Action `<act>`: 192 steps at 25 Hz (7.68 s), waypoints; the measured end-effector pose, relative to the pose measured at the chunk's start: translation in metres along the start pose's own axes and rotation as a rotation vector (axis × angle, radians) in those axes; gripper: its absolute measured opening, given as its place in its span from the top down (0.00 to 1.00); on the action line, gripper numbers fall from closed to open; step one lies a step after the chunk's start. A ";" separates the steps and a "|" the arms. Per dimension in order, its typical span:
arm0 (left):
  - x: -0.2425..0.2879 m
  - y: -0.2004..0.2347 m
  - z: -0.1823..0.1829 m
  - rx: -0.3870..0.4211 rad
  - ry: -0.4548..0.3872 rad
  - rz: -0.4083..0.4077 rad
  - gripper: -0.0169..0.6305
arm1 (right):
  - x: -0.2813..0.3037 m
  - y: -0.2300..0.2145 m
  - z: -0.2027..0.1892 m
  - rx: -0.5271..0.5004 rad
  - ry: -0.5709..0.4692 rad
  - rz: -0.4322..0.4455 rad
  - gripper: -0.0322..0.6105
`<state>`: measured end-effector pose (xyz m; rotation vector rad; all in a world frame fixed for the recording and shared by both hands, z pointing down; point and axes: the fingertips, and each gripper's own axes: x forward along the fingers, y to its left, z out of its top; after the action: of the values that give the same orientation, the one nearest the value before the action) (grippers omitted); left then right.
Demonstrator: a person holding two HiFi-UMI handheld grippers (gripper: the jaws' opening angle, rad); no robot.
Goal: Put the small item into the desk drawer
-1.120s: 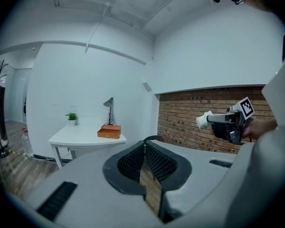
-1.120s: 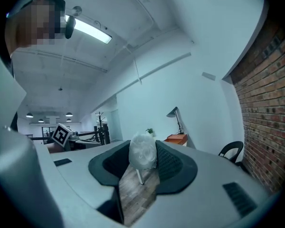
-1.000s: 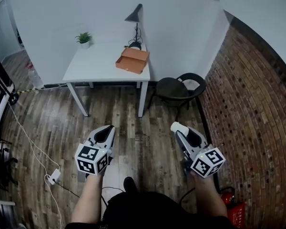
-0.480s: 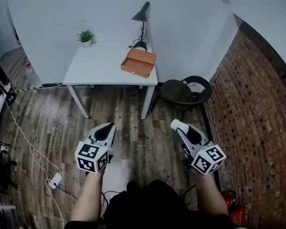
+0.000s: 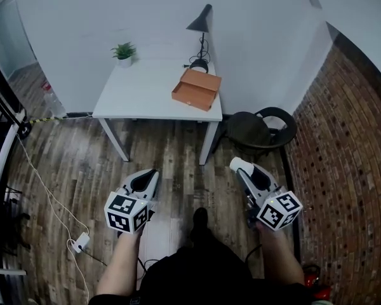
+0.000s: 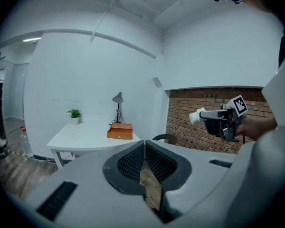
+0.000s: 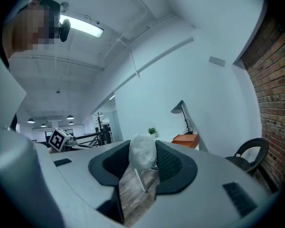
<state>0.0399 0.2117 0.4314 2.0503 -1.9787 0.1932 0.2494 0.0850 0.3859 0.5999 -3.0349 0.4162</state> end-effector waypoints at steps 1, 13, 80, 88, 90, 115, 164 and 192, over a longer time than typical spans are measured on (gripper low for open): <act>0.006 0.004 0.001 0.001 0.004 0.008 0.94 | 0.008 -0.006 0.000 0.005 -0.001 0.004 0.71; 0.152 0.064 0.030 0.026 0.076 0.059 0.94 | 0.112 -0.132 0.008 0.060 0.013 0.013 0.71; 0.561 0.335 0.129 0.113 0.232 -0.374 0.94 | 0.488 -0.337 0.015 0.198 0.097 -0.330 0.71; 0.583 0.341 0.115 0.127 0.270 -0.425 0.94 | 0.500 -0.344 -0.007 0.223 0.141 -0.382 0.71; 0.589 0.344 0.114 0.146 0.268 -0.446 0.94 | 0.510 -0.340 -0.010 0.208 0.172 -0.397 0.71; 0.588 0.358 0.084 0.203 0.285 -0.634 0.94 | 0.577 -0.321 -0.105 0.001 0.598 -0.421 0.70; 0.540 0.394 0.100 0.090 0.218 -0.608 0.94 | 0.585 -0.303 -0.147 0.001 0.844 -0.432 0.71; 0.538 0.241 0.172 0.228 0.137 -0.635 0.94 | 0.446 -0.312 0.000 0.016 0.378 -0.436 0.87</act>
<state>-0.1901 -0.3574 0.4508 2.6095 -1.1887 0.4173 -0.0458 -0.3585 0.4969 1.0202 -2.4577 0.4679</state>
